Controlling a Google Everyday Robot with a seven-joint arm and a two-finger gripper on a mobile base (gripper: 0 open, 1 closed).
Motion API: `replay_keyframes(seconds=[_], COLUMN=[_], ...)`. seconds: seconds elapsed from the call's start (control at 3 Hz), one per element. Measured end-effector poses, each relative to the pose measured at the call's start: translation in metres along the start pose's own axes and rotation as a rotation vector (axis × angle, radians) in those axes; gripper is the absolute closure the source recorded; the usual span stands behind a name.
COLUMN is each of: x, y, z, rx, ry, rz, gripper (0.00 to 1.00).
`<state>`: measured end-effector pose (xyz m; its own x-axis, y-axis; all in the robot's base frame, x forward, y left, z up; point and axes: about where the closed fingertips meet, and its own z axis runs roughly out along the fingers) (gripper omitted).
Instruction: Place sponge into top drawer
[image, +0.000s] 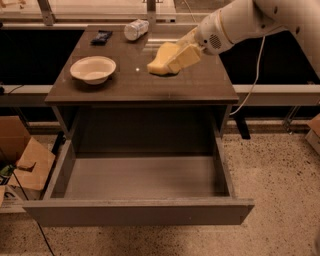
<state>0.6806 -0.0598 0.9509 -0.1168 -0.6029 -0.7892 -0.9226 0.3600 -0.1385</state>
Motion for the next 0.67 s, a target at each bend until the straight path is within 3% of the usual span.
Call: replay_keyframes(seconds=[0.33, 0.67], x=[-0.011, 0.019], y=[0.049, 0.12], z=[-0.003, 0.03], rx=[0.0, -0.086], ry=[-0.029, -0.005], rz=[0.019, 0.112], gripper=[1.0, 1.0])
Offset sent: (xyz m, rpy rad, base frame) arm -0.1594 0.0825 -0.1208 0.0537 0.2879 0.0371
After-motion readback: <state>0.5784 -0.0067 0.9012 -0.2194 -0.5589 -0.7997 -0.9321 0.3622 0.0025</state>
